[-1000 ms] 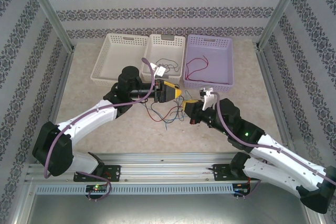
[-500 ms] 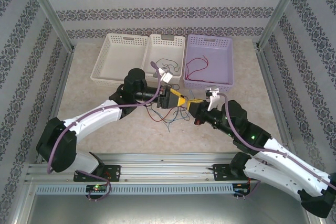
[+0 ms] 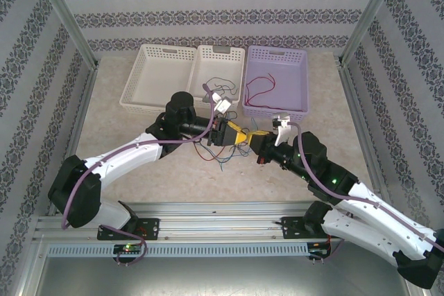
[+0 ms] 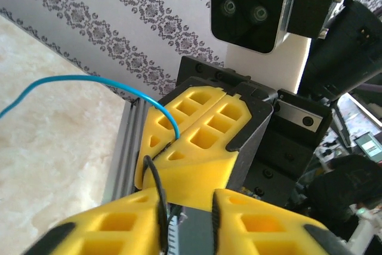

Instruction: Untangle the cables

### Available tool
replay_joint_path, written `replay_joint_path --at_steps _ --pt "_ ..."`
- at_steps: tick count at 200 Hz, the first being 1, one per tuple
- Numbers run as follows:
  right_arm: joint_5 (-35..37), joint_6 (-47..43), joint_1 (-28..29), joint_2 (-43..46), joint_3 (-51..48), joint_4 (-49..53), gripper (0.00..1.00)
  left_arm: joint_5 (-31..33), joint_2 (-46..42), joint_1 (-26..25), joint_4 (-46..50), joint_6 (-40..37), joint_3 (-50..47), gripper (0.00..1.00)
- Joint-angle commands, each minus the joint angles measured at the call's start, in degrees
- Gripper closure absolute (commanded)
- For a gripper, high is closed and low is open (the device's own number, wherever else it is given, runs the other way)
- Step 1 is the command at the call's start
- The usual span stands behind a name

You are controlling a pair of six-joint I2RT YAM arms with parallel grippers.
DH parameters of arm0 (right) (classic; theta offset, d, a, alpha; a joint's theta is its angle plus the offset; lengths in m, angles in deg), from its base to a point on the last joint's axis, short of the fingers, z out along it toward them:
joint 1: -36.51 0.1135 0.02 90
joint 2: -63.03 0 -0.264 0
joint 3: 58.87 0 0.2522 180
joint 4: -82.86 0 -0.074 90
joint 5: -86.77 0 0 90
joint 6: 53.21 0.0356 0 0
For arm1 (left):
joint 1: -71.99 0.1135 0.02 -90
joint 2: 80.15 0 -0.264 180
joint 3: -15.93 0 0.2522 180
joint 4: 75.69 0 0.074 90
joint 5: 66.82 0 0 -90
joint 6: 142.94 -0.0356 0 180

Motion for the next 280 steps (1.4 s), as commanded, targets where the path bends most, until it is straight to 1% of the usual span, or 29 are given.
replay_joint_path --at_steps 1,14,20,25,55,71,75,93,108,137,161,172,189,215,230,253,280 --pt "-0.90 0.80 -0.32 0.77 0.92 -0.74 1.00 -1.71 -0.27 -0.61 -2.01 -1.05 1.20 0.81" --pt "-0.67 0.86 -0.33 1.12 0.68 -0.32 1.00 -1.70 -0.30 -0.72 -1.62 -1.47 1.38 0.89" --pt "-0.60 0.87 -0.34 1.35 0.53 0.01 1.00 -1.65 -0.37 -0.66 -1.45 -1.57 1.35 0.94" --pt "-0.47 0.86 -0.42 1.56 0.43 0.15 1.00 -1.50 -0.51 -0.64 -1.19 -1.83 1.31 1.00" --pt "1.74 1.53 -0.59 3.43 -0.77 2.08 1.00 0.70 -2.12 -0.63 3.47 -5.52 1.85 1.00" --pt "2.91 2.68 -0.77 4.83 -2.22 2.53 0.89 3.43 -3.55 -0.63 7.75 -8.92 2.20 1.00" --pt "3.13 2.87 -0.79 5.19 -2.65 2.60 0.88 4.25 -3.95 -0.65 9.26 -9.91 2.36 1.00" --pt "3.82 3.48 -1.03 6.61 -4.24 2.94 0.82 9.30 -5.66 -0.63 17.06 -15.22 3.88 1.00" --pt "4.58 3.84 -1.28 7.75 -5.41 3.24 0.75 14.35 -6.97 -0.54 21.16 -17.47 4.62 1.00" --pt "4.76 4.21 -1.97 9.03 -7.65 3.44 0.69 21.58 -7.40 -0.54 28.09 -20.09 7.08 1.00" --pt "5.18 4.87 -3.03 9.17 -8.97 3.87 0.67 27.84 -7.71 -0.30 35.75 -22.42 10.50 1.00" --pt "5.82 4.90 -3.72 8.57 -9.07 5.03 0.64 30.71 -8.92 0.48 37.89 -22.92 10.90 1.00" --pt "7.00 5.87 -4.47 6.44 -8.86 9.56 0.60 36.51 -11.80 2.38 41.17 -23.04 11.15 1.00" --pt "8.32 9.77 -5.51 2.39 -10.35 15.44 0.50 43.15 -16.74 7.90 46.42 -23.20 13.21 1.00" --pt "8.86 11.62 -5.86 1.69 -12.01 15.97 0.43 43.05 -19.44 10.93 48.74 -23.67 15.34 1.00" --pt "9.61 12.55 -6.22 1.94 -13.69 16.04 0.39 44.34 -22.33 12.21 51.39 -25.16 19.40 1.00" --pt "9.81 12.72 -7.15 2.29 -14.84 16.79 0.36 47.59 -23.62 12.87 54.02 -26.83 25.10 1.00"
